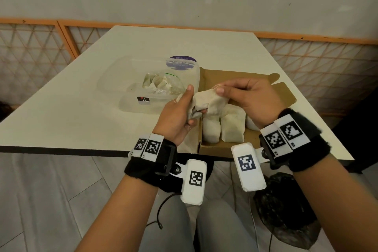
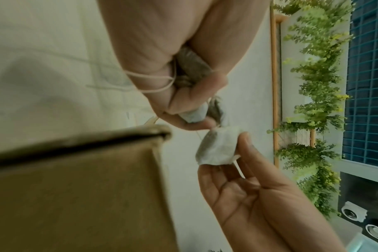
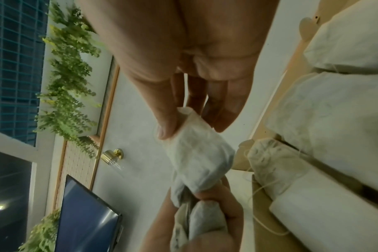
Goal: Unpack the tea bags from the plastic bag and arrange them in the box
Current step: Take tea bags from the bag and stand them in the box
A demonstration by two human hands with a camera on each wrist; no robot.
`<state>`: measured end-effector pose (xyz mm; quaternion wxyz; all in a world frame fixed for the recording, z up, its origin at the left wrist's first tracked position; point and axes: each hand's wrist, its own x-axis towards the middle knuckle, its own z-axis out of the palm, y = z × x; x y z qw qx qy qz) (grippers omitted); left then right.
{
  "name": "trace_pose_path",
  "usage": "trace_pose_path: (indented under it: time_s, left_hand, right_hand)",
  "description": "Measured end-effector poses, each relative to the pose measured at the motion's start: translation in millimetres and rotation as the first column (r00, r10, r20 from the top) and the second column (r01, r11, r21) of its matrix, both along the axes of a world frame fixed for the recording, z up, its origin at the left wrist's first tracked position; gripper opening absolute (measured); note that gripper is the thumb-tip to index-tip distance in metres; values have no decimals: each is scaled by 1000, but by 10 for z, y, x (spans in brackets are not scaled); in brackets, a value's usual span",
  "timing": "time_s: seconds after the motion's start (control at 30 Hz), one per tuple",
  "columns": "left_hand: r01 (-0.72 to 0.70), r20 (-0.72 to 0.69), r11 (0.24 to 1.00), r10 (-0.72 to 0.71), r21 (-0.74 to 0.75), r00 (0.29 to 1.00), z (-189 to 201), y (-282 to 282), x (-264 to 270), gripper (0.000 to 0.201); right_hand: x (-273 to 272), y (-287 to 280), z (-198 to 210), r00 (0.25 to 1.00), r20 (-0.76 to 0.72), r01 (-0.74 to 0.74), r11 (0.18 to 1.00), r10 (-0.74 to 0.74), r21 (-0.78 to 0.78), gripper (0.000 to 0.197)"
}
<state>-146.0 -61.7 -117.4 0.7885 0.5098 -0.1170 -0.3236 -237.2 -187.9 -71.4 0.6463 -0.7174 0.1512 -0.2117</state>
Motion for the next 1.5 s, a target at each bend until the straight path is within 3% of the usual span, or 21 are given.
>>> trace_pose_path:
  time_s: [0.17,0.27,0.37,0.53,0.7,0.77,0.87,0.9,1.0,1.07,1.1,1.17,1.23,1.27,1.33,1.4,1.5]
  left_hand:
    - [70,70,998,-70,4,995,55,-35,-71,45]
    - [112,113,994,-112,2,987,63,-34,-76,18]
    - [50,84,999,-49,-13,995,59,-64,-83,11]
    - [-59,117,997,65,-54,991,2,-181,-189,21]
    - [-23,72,996,29,-90,997,63,-212,-266,18]
    - [20,68,996,-14,-87,998,71,-191,-245,22]
    - [73,77,993,-66,-95,995,96,-158,-235,45]
    - [72,94,994,-64,-87,993,103,-157,-244,43]
    - [44,124,998,-39,-41,992,104,-182,-290,9]
    - [25,109,999,-21,-39,994,88,-200,-299,5]
    - [23,101,999,-19,-41,995,78,-209,-289,5]
    - [35,91,999,-31,-37,995,83,-212,-271,8]
    - [55,90,998,-51,-42,995,83,-211,-255,12]
    - [68,82,996,-63,-53,995,85,-211,-253,13]
    - [98,23,992,-97,-80,995,103,-210,-255,14]
    - [151,-125,978,-169,-142,978,140,-200,-246,15]
    - [203,-429,927,-330,-315,841,188,-166,-201,22]
  right_hand:
    - [-64,-39,102,1000,-1,-5,999,5,32,6]
    - [-107,-82,191,1000,-11,3,996,-4,-89,7]
    - [-154,-116,231,999,26,44,987,-40,-157,11]
    - [-133,-51,207,995,87,-44,997,39,57,8]
    - [-60,-25,112,994,86,48,979,-66,197,7]
    - [-48,-42,77,990,72,106,981,-119,161,6]
    - [-34,-60,55,987,66,142,986,-148,84,5]
    - [-29,-61,54,986,71,146,986,-152,78,5]
    - [-21,-49,64,982,84,159,983,-167,89,7]
    - [-19,-55,59,977,90,183,977,-192,106,6]
    - [-20,-79,49,975,66,206,974,-213,95,8]
    - [-24,-177,23,977,-39,213,975,-211,61,35]
    - [-48,-241,37,978,-177,118,992,-107,52,56]
    - [-63,-258,46,975,-217,58,996,-43,63,53]
    - [-104,-242,90,979,-201,-14,996,32,91,31]
    - [-125,-237,131,994,-104,-15,997,23,79,19]
    - [-176,-262,181,997,-13,-77,991,76,-112,42]
